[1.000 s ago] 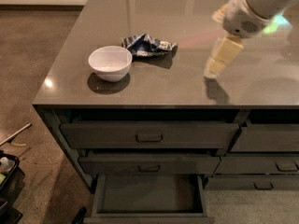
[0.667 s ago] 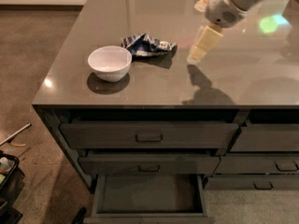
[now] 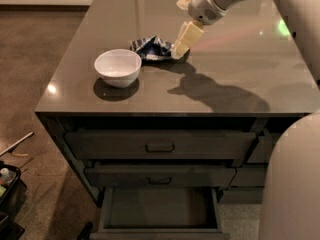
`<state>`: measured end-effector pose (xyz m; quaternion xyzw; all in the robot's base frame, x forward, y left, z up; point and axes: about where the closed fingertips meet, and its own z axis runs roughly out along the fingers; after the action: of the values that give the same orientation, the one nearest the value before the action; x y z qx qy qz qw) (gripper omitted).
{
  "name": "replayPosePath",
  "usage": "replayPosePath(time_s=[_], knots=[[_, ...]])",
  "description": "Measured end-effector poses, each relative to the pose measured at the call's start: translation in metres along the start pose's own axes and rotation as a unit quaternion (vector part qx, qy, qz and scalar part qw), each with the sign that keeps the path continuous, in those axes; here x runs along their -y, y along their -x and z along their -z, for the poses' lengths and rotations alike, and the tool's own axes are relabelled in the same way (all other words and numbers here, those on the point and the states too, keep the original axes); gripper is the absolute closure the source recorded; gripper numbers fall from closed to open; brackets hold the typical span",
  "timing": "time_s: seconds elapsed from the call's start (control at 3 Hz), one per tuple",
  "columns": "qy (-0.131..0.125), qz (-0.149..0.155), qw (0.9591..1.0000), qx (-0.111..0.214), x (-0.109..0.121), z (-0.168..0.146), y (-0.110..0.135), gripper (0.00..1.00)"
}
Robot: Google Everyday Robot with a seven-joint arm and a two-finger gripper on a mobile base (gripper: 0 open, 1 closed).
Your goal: Place blue chip bag into bottom drawer
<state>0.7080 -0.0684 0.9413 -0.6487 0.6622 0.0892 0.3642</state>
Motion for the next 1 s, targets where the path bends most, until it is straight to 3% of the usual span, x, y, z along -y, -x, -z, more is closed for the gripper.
replayPosePath(time_s=[0.33, 0.67, 1.0], knots=[[-0.001, -0.001, 1.0, 0.002, 0.002, -0.001, 0.0, 0.0], [-0.002, -0.029, 0.9995, 0.006, -0.003, -0.007, -0.007, 0.0], [0.003, -0.057, 0.9978, 0.032, -0.001, -0.03, -0.007, 0.0]])
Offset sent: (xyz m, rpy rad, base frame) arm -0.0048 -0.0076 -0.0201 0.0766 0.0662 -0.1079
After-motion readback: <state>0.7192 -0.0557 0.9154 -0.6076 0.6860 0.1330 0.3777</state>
